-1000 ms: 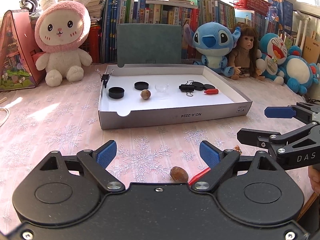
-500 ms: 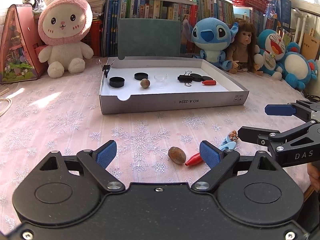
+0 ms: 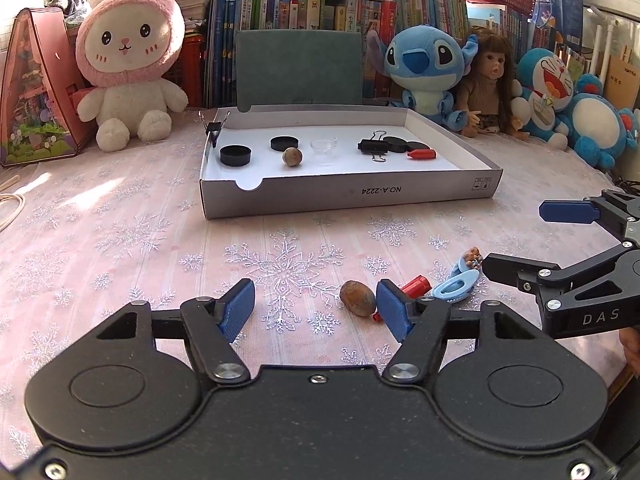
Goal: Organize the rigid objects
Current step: 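Withdraw both grippers toward the remaining brown nut and red crayon, then close the left gripper on the brown nut while the right gripper grasps a blue bear hair clip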
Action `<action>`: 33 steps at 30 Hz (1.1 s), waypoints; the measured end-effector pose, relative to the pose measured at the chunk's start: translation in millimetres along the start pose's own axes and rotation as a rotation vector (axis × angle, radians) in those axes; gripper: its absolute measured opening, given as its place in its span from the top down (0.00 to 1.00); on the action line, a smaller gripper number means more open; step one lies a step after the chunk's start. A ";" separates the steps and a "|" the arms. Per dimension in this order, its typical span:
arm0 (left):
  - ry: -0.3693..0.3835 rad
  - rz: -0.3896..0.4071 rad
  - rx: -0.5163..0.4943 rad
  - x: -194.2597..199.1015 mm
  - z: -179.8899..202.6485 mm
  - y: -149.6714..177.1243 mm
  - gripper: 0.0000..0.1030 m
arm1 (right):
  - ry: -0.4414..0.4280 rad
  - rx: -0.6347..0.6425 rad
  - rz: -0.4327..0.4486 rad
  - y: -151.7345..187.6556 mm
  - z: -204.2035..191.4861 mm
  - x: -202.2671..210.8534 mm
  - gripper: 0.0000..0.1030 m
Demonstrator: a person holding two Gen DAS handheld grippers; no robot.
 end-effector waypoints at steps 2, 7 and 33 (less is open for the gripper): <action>-0.004 -0.005 0.006 -1.7 -0.5 0.2 0.43 | 0.009 0.012 -0.001 0.6 0.0 -0.4 0.00; -0.015 -0.003 -0.009 -3.4 -0.5 1.5 0.48 | 0.026 0.031 -0.016 3.7 0.2 -3.4 0.00; -0.013 0.027 -0.046 -10.8 17.2 4.1 0.78 | -0.035 -0.052 -0.078 6.0 -21.5 -22.3 0.09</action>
Point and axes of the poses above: each gripper's, at about its wrist camera, not at the fingertips, and x roughly against the way its jaws point, z to its right, y to its underside, the point moved 2 cm from there along -x, roughly the way its jaws point, and after that the axes turned 14 degrees about z, right-handed, at the moved point
